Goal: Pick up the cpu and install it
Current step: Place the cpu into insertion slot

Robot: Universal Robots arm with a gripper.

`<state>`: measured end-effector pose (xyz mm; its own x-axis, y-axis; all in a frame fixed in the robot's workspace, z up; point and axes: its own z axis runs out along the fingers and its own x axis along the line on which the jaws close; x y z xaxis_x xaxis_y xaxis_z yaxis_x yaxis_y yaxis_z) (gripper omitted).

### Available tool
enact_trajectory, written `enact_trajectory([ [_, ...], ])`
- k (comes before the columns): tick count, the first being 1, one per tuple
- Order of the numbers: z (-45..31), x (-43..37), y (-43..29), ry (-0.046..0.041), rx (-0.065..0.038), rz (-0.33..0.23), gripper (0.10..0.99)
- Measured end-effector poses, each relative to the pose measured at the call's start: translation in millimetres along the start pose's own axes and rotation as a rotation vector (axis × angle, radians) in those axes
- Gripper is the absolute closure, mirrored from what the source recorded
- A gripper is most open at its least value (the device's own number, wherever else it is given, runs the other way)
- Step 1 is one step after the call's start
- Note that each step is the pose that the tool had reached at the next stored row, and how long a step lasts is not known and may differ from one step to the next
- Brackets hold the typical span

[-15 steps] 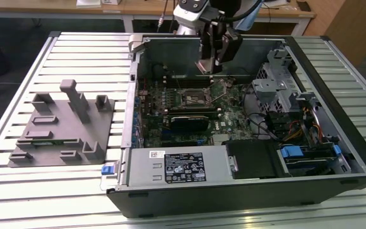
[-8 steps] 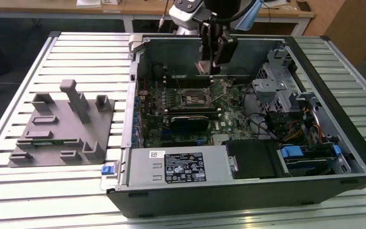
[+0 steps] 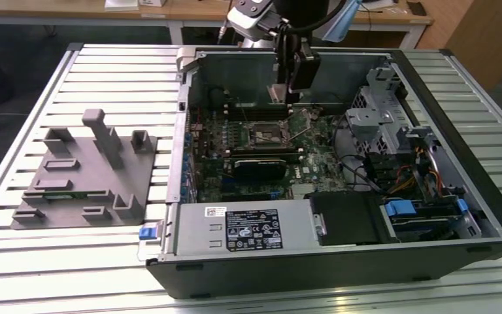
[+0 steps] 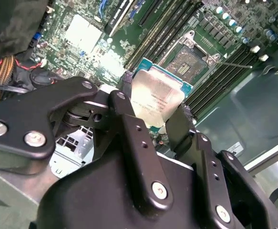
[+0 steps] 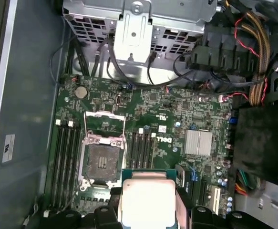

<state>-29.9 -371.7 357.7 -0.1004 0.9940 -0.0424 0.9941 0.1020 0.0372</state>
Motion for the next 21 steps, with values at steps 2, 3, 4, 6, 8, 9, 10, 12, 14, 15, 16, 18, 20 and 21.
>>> enact_trajectory([
  [2,0.8,1.0,0.1,0.0025,0.0,0.0,0.553],
  [3,1.2,1.3,0.1,0.0064,-0.001,0.001,0.553],
  [4,1.5,1.7,0.1,0.0108,-0.001,0.002,0.553],
  [6,3.0,2.5,0.1,0.0157,-0.002,0.004,0.553],
  [8,4.1,2.5,-0.1,0.0183,-0.002,0.005,0.553],
  [9,4.5,2.5,-0.2,0.0197,-0.002,0.005,0.553],
  [10,5.1,2.6,-0.4,0.0215,-0.002,0.005,0.553],
  [12,6.8,3.4,-1.0,0.0236,-0.002,0.006,0.553],
  [14,9.5,4.9,-1.3,0.024,-0.002,0.007,0.553],
  [15,10.7,5.7,-1.6,0.024,-0.002,0.007,0.553],
  [16,11.8,6.5,-1.9,0.024,-0.002,0.008,0.553],
  [18,14.9,8.6,-2.3,0.024,-0.002,0.011,0.553],
  [20,18.4,11.6,-2.3,0.0236,-0.002,0.018,0.553],
  [21,20.2,12.2,-2.3,0.0235,-0.002,0.025,0.553],
])
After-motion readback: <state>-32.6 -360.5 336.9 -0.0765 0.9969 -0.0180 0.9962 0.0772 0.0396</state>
